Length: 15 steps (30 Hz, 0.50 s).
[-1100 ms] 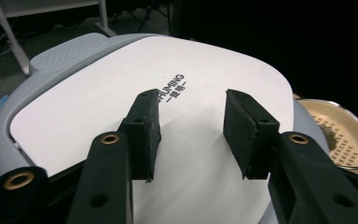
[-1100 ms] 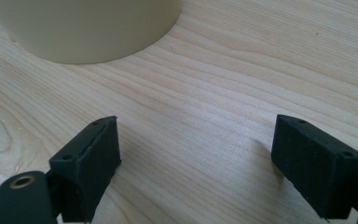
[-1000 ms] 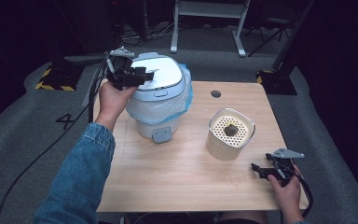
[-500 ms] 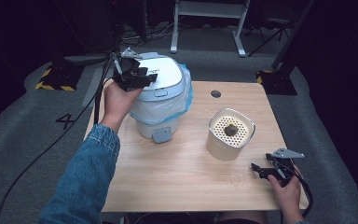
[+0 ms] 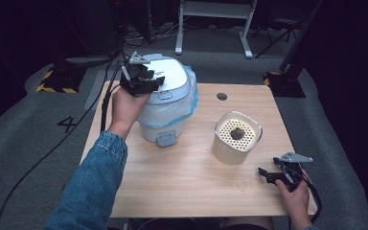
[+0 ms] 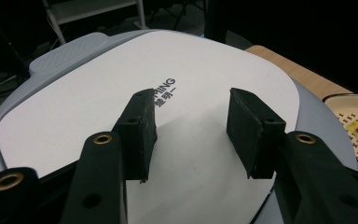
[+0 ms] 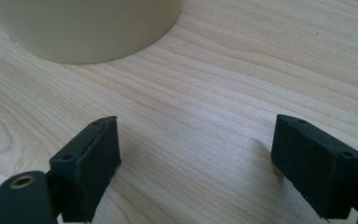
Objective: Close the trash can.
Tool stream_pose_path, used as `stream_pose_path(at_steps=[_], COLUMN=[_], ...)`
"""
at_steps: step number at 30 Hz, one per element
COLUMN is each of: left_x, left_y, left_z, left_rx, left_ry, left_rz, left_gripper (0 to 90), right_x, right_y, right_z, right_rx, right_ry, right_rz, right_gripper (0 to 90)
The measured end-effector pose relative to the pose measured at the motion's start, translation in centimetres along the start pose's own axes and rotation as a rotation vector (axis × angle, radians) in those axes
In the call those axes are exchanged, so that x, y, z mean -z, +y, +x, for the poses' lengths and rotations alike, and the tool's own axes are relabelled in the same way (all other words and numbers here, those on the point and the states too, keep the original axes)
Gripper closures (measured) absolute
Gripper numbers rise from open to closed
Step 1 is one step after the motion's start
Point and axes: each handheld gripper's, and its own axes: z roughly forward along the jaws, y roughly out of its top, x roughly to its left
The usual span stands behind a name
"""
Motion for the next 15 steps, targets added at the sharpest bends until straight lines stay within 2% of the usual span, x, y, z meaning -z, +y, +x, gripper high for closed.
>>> stream_pose_path(at_steps=[1, 2, 3, 7, 9, 10, 11, 14, 15], left_x=[-0.21, -0.23, -0.24, -0.19, -0.18, -0.16, -0.07, 0.39, 0.59], left_y=[-0.1, -0.24, -0.28, -0.11, -0.01, 0.04, 0.09, 0.07, 0.04], left_z=[-0.21, -0.51, -0.67, -0.89, -0.96, -0.98, -0.88, -0.24, -0.18], left_rx=[-0.019, -0.029, -0.023, -0.012, -0.009, -0.004, 0.01, 0.055, 0.052], left_ry=[0.022, 0.034, 0.038, 0.044, 0.03, 0.019, -0.009, -0.112, -0.119], left_rz=[0.013, -0.001, -0.004, 0.003, 0.008, 0.01, 0.011, 0.007, 0.006], left_gripper=[52.4, 53.9, 53.9, 53.8, 52.1, 49.5, 46.1, 40.0, 39.3], right_x=[0.0, 0.0, 0.0, -0.01, -0.02, -0.02, -0.02, -0.05, -0.06], right_y=[0.0, 0.0, 0.0, 0.01, 0.02, 0.02, 0.02, 0.05, 0.06], right_z=[0.0, 0.0, 0.0, 0.0, 0.0, 0.0, 0.0, 0.0, 0.0], right_rx=[0.0, 0.0, 0.001, 0.001, 0.002, 0.002, 0.002, 0.004, 0.006], right_ry=[0.0, 0.0, 0.002, 0.003, 0.004, 0.005, 0.005, 0.008, 0.01], right_rz=[0.0, 0.0, 0.0, 0.0, 0.0, 0.001, 0.0, 0.0, 0.0], right_gripper=[15.6, 15.7, 15.7, 15.8, 15.8, 15.8, 15.8, 15.8, 15.8])
